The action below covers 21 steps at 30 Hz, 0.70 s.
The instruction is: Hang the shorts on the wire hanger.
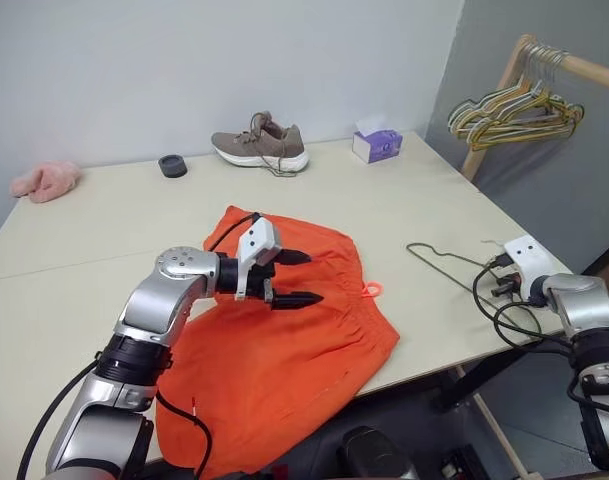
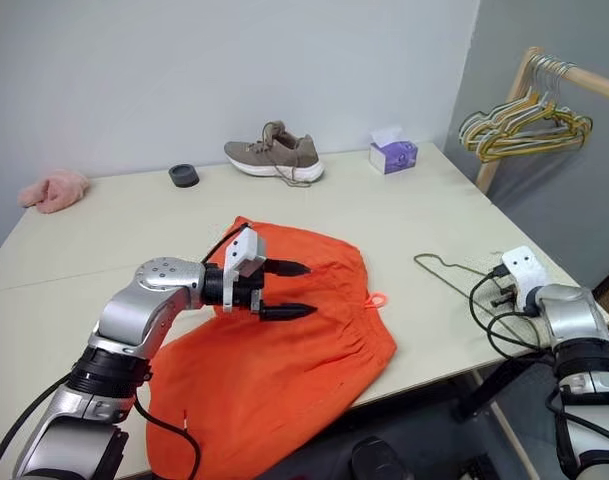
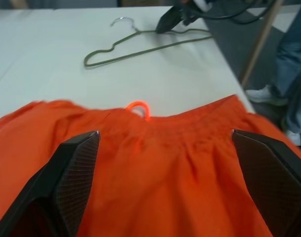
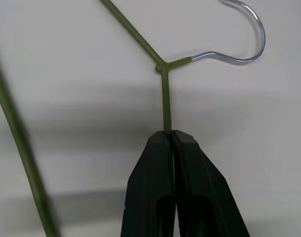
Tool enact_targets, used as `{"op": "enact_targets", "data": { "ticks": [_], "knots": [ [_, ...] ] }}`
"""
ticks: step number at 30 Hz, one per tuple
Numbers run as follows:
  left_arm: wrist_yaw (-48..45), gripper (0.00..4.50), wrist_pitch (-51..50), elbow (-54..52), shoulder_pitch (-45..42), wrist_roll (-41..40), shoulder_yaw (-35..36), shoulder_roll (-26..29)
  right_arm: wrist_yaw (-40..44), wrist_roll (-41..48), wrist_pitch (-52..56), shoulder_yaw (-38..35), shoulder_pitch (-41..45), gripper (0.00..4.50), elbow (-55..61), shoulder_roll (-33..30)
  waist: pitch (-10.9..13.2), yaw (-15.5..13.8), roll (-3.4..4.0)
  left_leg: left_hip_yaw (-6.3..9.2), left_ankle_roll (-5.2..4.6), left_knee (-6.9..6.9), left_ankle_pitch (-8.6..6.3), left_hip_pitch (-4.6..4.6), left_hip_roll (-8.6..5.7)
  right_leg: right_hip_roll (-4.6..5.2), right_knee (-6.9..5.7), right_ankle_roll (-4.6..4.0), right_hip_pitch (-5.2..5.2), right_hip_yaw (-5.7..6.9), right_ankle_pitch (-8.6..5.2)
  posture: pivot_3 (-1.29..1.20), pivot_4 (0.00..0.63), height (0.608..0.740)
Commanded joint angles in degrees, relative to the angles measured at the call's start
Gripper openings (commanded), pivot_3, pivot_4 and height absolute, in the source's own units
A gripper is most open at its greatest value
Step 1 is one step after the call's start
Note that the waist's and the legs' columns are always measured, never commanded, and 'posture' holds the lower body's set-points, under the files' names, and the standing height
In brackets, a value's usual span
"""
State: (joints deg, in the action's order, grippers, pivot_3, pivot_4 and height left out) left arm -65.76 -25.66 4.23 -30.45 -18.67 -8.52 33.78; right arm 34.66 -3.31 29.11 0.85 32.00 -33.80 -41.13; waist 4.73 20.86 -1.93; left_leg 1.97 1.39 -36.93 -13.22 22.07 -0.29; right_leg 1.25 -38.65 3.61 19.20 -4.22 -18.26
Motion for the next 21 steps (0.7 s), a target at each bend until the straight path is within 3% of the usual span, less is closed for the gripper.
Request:
{"op": "enact_targets", "data": {
  "ticks": [1,9,13,21],
  "knots": [
    [4.0,4.50,2.5,3.5,-3.4,1.7,2.5,-0.8,-1.5,-0.9,-5.9,-1.3,-0.2,0.01,8.8,-2.0,0.3,-0.3,0.38,-0.01,0.00,0.00,0.00,0.04,-0.02,0.00,-0.03,0.01,0.05,0.00,-0.01,-0.32,0.056,0.740],
    [9.5,4.50,2.8,12.1,-8.7,2.6,4.6,-3.5,-6.0,-6.5,-17.4,-0.8,-4.7,0.01,26.9,-5.4,0.3,-0.8,0.58,0.10,0.00,-0.01,0.00,0.84,-0.03,0.05,-0.31,0.05,0.86,0.12,-0.01,-0.33,0.061,0.740],
    [6.5,4.50,-0.5,12.6,-10.8,0.4,4.3,-4.3,-6.2,-11.4,-27.5,2.4,-5.4,0.01,34.0,-7.0,0.4,-0.9,0.65,0.11,-0.01,0.01,-0.01,0.86,-0.07,0.09,-0.32,-0.01,0.87,0.15,0.02,-0.34,0.062,0.740],
    [0.3,4.50,-1.9,13.8,-13.5,1.7,0.7,-3.8,-3.5,-14.9,-35.7,7.3,-2.7,0.01,40.1,-4.7,0.4,0.0,0.65,0.13,-0.01,-0.01,0.00,0.80,-0.07,0.08,-0.35,0.09,0.84,0.16,-0.03,-0.36,0.060,0.740]
  ]
}}
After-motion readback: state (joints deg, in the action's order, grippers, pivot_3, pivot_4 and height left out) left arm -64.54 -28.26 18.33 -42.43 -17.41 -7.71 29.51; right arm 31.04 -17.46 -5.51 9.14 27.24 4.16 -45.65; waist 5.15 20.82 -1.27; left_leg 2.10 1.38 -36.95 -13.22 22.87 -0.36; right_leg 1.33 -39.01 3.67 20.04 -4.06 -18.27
